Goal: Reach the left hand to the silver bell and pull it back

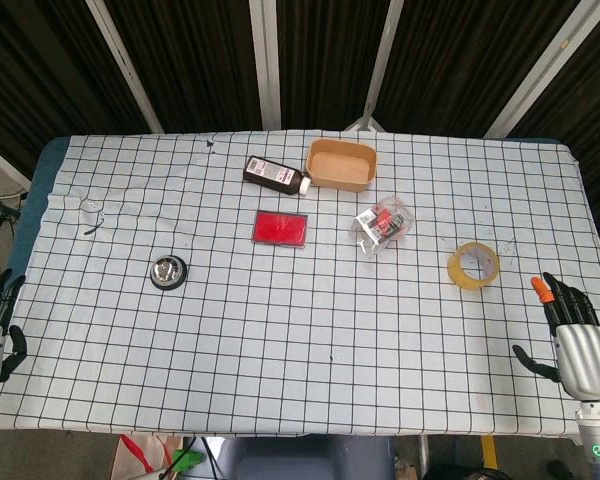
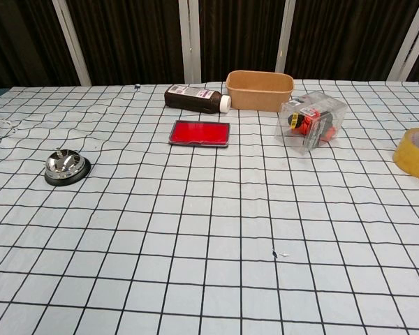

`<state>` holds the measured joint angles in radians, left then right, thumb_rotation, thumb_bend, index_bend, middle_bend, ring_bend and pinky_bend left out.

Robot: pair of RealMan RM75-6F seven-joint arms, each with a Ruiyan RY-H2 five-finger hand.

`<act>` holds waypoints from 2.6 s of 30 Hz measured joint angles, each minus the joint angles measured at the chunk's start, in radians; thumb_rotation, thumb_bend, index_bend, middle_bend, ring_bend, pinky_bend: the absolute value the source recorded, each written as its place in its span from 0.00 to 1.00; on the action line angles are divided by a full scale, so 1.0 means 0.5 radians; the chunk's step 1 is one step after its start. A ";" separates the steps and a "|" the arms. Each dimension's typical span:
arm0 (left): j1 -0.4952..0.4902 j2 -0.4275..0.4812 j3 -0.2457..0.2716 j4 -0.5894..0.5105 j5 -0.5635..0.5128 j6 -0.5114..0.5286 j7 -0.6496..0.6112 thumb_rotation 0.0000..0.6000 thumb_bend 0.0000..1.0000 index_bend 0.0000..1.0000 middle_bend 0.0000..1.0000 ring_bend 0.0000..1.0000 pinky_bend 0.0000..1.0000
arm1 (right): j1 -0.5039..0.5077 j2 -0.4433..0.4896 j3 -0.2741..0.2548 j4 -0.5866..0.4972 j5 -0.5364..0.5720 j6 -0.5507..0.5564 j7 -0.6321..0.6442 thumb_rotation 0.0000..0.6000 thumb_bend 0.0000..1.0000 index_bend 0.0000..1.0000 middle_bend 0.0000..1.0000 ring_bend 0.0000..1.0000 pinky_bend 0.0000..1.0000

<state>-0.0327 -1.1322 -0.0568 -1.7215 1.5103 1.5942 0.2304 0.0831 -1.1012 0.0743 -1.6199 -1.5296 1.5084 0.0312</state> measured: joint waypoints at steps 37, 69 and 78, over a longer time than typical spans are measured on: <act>-0.472 -0.235 -0.128 0.325 -0.152 -0.705 -0.049 1.00 1.00 0.00 0.02 0.00 0.00 | 0.002 0.001 -0.008 0.005 0.014 -0.028 -0.009 1.00 0.25 0.03 0.03 0.09 0.10; -1.057 -1.112 -0.112 1.383 -0.316 -1.294 -0.014 1.00 1.00 0.00 0.01 0.00 0.00 | -0.019 0.034 0.010 0.022 0.013 0.023 0.116 1.00 0.25 0.03 0.03 0.09 0.10; -1.055 -1.069 -0.103 1.290 -0.268 -1.159 0.019 1.00 1.00 0.00 0.01 0.00 0.00 | -0.028 0.042 0.006 0.005 -0.005 0.043 0.100 1.00 0.25 0.03 0.03 0.09 0.10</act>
<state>-0.5602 -1.6669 -0.1081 -1.0765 1.3761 1.0148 0.2398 0.0693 -1.0803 0.0774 -1.6176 -1.5321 1.5296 0.0811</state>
